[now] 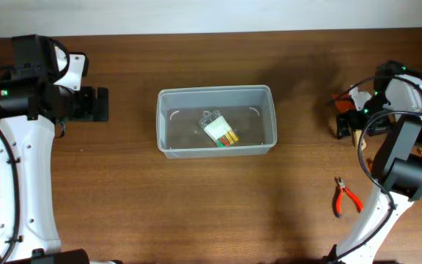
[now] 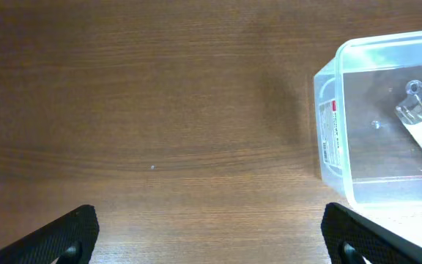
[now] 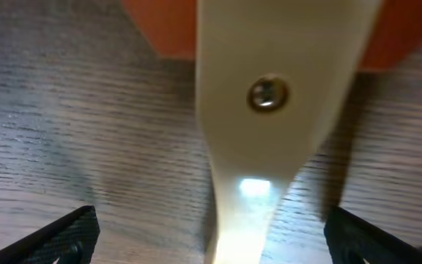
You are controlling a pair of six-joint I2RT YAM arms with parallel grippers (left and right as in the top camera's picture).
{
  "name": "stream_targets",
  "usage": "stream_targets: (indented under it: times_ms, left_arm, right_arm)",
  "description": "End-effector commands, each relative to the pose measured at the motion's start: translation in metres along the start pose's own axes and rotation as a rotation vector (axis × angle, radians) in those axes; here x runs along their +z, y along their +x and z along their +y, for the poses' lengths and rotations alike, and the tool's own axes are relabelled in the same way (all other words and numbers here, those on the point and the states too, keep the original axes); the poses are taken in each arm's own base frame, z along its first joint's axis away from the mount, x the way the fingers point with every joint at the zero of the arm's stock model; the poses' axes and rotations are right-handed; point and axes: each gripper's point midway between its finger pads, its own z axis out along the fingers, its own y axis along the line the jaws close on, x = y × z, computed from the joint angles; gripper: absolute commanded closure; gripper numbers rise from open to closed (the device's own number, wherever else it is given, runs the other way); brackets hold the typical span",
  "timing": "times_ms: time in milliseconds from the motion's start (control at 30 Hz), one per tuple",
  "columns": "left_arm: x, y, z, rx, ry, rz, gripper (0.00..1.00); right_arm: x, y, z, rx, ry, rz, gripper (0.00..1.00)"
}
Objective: Pack container
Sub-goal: 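Lower the right gripper and grasp the scraper by its handle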
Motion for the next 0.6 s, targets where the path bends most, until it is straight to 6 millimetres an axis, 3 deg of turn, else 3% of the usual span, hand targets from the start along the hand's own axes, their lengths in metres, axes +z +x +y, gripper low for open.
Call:
stream_targets:
  times_ms: [0, 333, 467, 567]
  left_arm:
    - [-0.0004, -0.0040, 0.0023, -0.007, -0.006, -0.008, 0.01]
    - [-0.0004, -0.0040, 0.0023, -0.007, -0.006, -0.008, 0.01]
    - [-0.0004, -0.0041, 0.0023, -0.007, -0.006, -0.008, 0.01]
    - [-0.0004, -0.0042, 0.0017, -0.006, -0.005, -0.008, 0.01]
  right_arm:
    - [0.0116, 0.0040, 0.0066, 0.003, -0.028, 0.022, 0.01]
    - [0.0118, -0.0017, 0.0037, 0.003, -0.016, -0.001, 0.00]
    - [0.0118, -0.0024, 0.0033, 0.003, -0.015, -0.004, 0.11]
    - [0.0118, -0.0036, 0.0027, 0.003, -0.012, -0.009, 0.34]
